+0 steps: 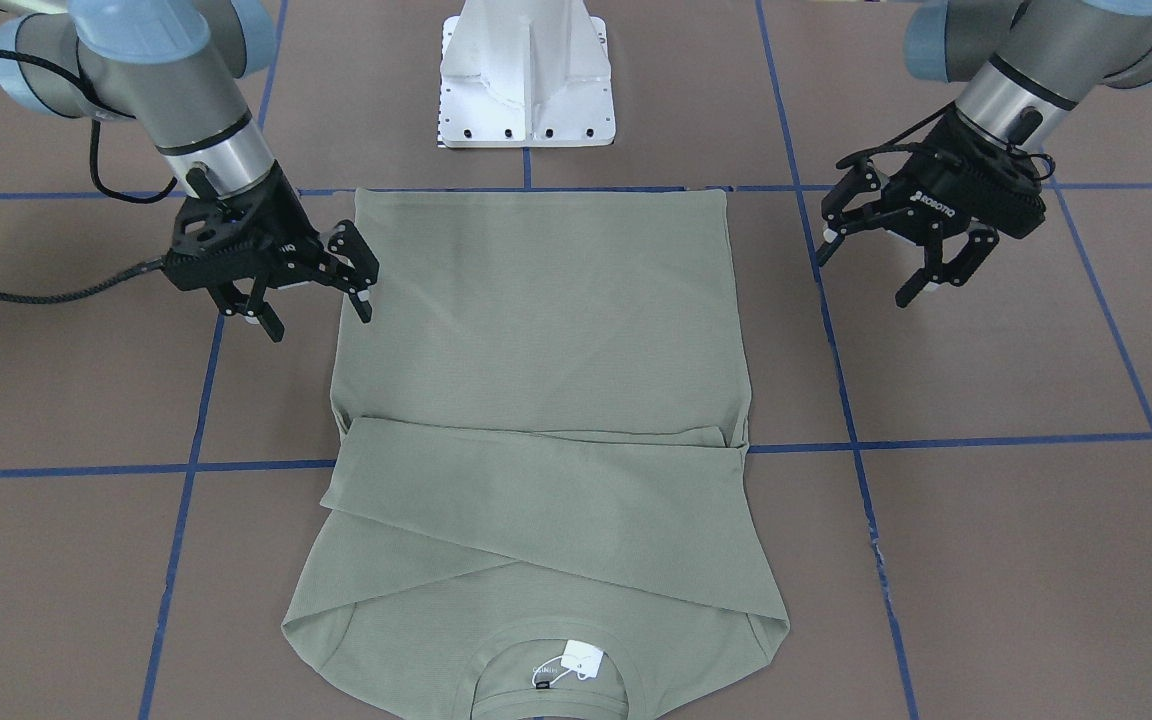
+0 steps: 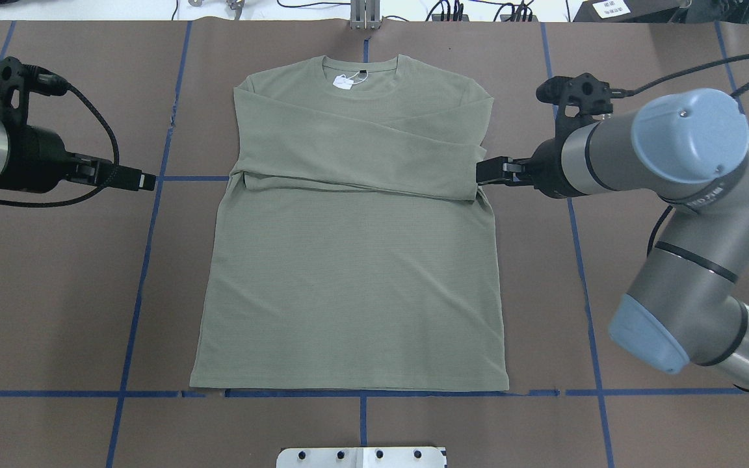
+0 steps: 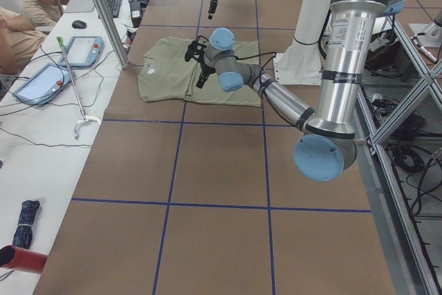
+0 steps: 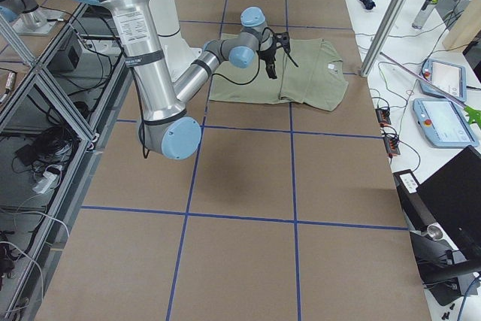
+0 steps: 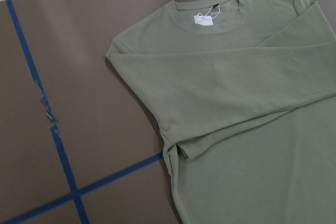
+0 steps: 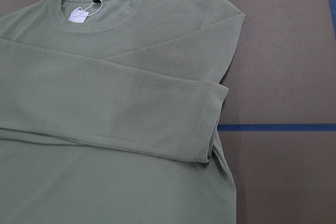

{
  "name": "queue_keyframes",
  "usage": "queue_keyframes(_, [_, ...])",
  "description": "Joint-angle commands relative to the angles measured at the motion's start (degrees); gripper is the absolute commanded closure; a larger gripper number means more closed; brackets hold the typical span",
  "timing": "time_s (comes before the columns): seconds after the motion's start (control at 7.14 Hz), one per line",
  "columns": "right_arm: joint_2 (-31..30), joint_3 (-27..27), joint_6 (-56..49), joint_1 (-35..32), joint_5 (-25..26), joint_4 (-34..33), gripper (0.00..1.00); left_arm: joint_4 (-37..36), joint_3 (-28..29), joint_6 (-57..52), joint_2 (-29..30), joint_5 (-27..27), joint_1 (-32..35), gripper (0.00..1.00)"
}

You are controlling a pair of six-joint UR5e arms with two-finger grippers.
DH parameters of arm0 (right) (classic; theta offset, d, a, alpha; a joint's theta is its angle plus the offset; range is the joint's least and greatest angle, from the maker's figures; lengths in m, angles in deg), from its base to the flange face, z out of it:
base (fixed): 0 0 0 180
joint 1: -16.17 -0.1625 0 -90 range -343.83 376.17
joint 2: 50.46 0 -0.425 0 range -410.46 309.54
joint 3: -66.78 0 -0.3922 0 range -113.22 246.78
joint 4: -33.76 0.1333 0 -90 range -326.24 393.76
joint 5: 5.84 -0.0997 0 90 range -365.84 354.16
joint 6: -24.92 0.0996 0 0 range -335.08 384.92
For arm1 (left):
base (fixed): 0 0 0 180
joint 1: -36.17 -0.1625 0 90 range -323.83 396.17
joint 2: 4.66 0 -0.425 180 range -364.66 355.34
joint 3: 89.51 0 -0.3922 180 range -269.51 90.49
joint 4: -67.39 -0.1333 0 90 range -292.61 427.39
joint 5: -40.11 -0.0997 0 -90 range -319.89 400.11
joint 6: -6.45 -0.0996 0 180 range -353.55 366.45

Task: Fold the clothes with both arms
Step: 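Move both grippers to the shirt's hem corners nearest the robot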

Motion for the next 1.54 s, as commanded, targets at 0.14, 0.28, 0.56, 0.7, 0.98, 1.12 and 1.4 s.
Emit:
queue_keyframes(0.14, [-4.07, 4.99, 18.17, 4.89, 4.63, 0.17, 0.03, 0.87, -1.36, 16.34, -1.04, -2.07, -6.30, 0.25])
queue_keyframes(0.28, [-7.73, 6.05, 22.22, 6.74, 7.71, 0.35, 0.02, 0.88, -2.41, 17.85, -1.04, -6.53, -9.37, 0.26])
queue_keyframes(0.56, [-12.59, 8.94, 28.13, 8.86, 9.94, 0.44, 0.01, 0.70, -3.12, 19.27, -1.56, -14.98, -17.97, 0.24])
queue_keyframes(0.7, [-13.82, 8.96, 29.02, 9.91, 10.11, 0.70, 0.01, 0.70, -3.21, 19.53, -2.09, -17.36, -21.24, 0.23])
queue_keyframes(0.98, [-13.92, 9.83, 32.98, 17.96, 18.67, 2.72, 0.02, 0.88, -3.30, 23.12, -5.07, -20.37, -27.05, 0.23])
queue_keyframes(1.12, [-14.27, 10.27, 34.99, 20.44, 19.42, 2.64, 0.05, 0.79, -2.95, 25.31, -6.82, -22.90, -30.90, 0.23])
queue_keyframes(1.4, [-15.84, 10.28, 42.00, 26.94, 23.97, 2.28, 0.13, 0.97, -2.86, 32.94, -9.46, -26.07, -36.36, 0.30])
